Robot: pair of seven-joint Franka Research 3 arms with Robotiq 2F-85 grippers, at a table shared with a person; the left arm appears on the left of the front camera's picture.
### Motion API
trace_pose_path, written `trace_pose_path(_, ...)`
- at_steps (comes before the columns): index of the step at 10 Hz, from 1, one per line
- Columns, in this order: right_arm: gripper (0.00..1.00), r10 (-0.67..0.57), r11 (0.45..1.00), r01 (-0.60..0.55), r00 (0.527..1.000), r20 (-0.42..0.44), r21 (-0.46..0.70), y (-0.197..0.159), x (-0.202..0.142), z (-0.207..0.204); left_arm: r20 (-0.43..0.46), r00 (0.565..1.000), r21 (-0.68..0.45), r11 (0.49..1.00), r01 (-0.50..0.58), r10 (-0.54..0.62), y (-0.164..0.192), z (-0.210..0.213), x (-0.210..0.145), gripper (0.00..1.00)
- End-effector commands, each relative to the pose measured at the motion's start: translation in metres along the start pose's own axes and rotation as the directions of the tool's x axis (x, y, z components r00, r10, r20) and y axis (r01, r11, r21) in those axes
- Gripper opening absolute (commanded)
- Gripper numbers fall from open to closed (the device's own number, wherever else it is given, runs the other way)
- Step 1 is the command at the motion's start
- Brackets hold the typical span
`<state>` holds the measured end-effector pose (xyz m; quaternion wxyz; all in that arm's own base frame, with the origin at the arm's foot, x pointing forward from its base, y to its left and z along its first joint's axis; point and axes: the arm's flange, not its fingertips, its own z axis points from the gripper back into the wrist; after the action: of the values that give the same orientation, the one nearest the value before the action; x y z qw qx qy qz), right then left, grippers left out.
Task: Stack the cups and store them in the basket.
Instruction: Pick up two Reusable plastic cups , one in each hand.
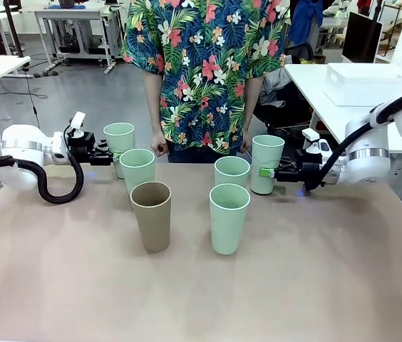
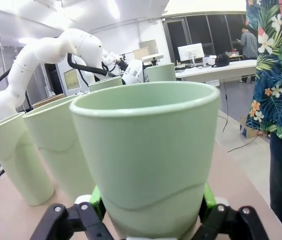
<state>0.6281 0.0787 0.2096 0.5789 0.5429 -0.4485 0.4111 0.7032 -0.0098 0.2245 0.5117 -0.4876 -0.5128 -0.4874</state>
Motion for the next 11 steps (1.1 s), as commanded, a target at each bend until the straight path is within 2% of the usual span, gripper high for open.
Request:
trace_pose_path(1,0.21,0.086,0.996,-0.086,0.996,0.031,0.016,-0.005,0.003,-0.006,0.058,0.996,0.031,0.998,0.060,-0.061,-0.006,-0.005,0.002,0.20)
trace_pose_path(2,0.21,0.000,1.000,0.000,1.000,0.000,0.000,0.000,0.000,0.000,0.000,1.000,0.000,1.000,0.000,0.000,0.000,0.000,0.000,0.20)
trace_pose_path(9,0.21,0.000,1.000,0.000,1.000,0.000,0.000,0.000,0.000,0.000,0.000,1.000,0.000,1.000,0.000,0.000,0.000,0.000,0.000,0.20)
trace_pose_path(10,0.85,0.017,1.000,-0.017,1.000,0.001,0.002,-0.001,-0.001,0.001,0.005,1.000,0.008,1.000,0.009,-0.009,0.000,0.001,-0.001,0.86)
trace_pose_path(11,0.85,0.065,0.998,-0.065,0.998,0.006,-0.024,0.013,0.022,0.004,0.009,0.999,0.030,0.999,0.034,-0.035,-0.006,0.008,0.023,0.86)
